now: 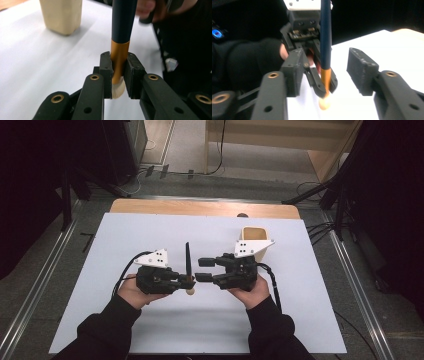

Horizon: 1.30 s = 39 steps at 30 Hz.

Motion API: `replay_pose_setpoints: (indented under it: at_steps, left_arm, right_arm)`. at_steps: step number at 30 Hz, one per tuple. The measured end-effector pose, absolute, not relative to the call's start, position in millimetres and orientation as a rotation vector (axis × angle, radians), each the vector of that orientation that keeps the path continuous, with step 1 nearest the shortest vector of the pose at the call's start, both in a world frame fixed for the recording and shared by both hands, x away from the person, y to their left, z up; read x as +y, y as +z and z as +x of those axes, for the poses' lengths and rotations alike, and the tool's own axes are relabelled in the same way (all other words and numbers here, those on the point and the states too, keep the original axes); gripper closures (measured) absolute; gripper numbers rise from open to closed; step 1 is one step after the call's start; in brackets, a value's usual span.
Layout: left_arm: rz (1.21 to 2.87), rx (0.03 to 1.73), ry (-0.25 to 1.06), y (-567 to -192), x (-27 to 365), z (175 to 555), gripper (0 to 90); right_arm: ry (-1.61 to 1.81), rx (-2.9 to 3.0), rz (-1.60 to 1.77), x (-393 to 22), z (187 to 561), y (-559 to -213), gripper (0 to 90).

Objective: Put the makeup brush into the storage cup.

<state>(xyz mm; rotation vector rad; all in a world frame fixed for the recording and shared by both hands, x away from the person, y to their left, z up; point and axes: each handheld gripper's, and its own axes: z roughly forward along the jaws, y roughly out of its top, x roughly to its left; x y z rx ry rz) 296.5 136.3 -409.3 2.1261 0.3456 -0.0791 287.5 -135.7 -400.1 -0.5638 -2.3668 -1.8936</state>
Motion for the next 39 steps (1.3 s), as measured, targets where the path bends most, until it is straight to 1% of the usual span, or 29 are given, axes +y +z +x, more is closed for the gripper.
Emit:
replay_pose_setpoints:
  at_steps: [3, 5, 6, 10, 11, 14, 15, 16, 17, 18, 19, 21, 22, 25, 26, 28, 29, 30, 31, 32, 33, 37, 39]
  left_arm:
    - [2.182, 0.348, -0.044, -406, 137, 296, 78.4]
    - [2.194, 0.352, -0.04, -405, 138, 296, 78.4]
    - [2.212, 0.349, -0.023, -402, 139, 295, 78.4]
    - [2.278, 0.336, 0.029, -401, 140, 293, 78.4]
    - [2.291, 0.333, 0.028, -401, 140, 292, 78.4]
    - [2.313, 0.315, 0.025, -401, 139, 291, 78.4]
    - [2.322, 0.312, 0.025, -401, 139, 291, 78.4]
    - [2.332, 0.306, 0.024, -401, 139, 291, 78.4]
    - [2.341, 0.295, 0.037, -400, 139, 291, 78.4]
    - [2.339, 0.298, 0.031, -400, 139, 291, 78.3]
    - [2.339, 0.298, 0.031, -400, 139, 291, 78.3]
    - [2.343, 0.297, 0.029, -399, 139, 292, 78.4]
    - [2.356, 0.291, 0.036, -399, 138, 293, 78.3]
    - [2.374, 0.284, 0.049, -399, 137, 293, 78.4]
    - [2.403, 0.282, 0.054, -399, 135, 293, 78.4]
    - [2.424, 0.275, 0.047, -399, 134, 294, 78.3]
    - [2.429, 0.268, 0.041, -400, 133, 294, 78.3]
    - [2.429, 0.268, 0.041, -400, 133, 294, 78.3]
    - [2.431, 0.269, 0.022, -401, 132, 294, 78.3]
    - [2.441, 0.25, 0.011, -402, 130, 293, 78.3]
    - [2.453, 0.244, -0.001, -402, 128, 293, 78.3]
    - [2.47, 0.215, -0.01, -405, 122, 290, 78.3]
    - [2.471, 0.215, -0.017, -405, 121, 290, 78.3]
  right_arm:
    - [-1.869, -2.412, -0.601, -140, 286, -400, 38.6]
    - [-1.868, -2.423, -0.602, -141, 286, -401, 37.5]
    - [-1.85, -2.445, -0.624, -142, 285, -402, 33.0]
    - [-1.812, -2.446, -0.631, -144, 286, -407, 23.1]
    - [-1.795, -2.44, -0.637, -144, 286, -408, 22.0]
    - [-1.746, -2.456, -0.639, -145, 285, -411, 23.7]
    - [-1.745, -2.481, -0.629, -145, 283, -411, 28.9]
    - [-1.752, -2.509, -0.619, -146, 280, -412, 29.9]
    - [-1.77, -2.536, -0.619, -146, 277, -412, 33.3]
    - [-1.781, -2.538, -0.586, -148, 276, -412, 33.1]
    - [-1.79, -2.552, -0.589, -148, 275, -411, 28.6]
    - [-1.78, -2.537, -0.621, -149, 275, -411, 23.1]
    - [-1.771, -2.536, -0.639, -150, 275, -412, 18.6]
    - [-1.751, -2.505, -0.654, -150, 278, -415, 16.8]
    - [-1.732, -2.504, -0.676, -150, 278, -417, 14.8]
    - [-1.708, -2.525, -0.671, -147, 277, -418, 15.5]
    - [-1.688, -2.518, -0.671, -145, 277, -418, 18.2]
    - [-1.688, -2.518, -0.671, -145, 277, -418, 18.2]
    - [-1.686, -2.511, -0.659, -143, 276, -418, 21.0]
    - [-1.69, -2.506, -0.623, -139, 276, -419, 25.8]
    - [-1.687, -2.511, -0.62, -137, 275, -419, 26.4]
    - [-1.702, -2.501, -0.589, -131, 277, -420, 37.0]
    - [-1.701, -2.492, -0.577, -129, 277, -420, 39.1]
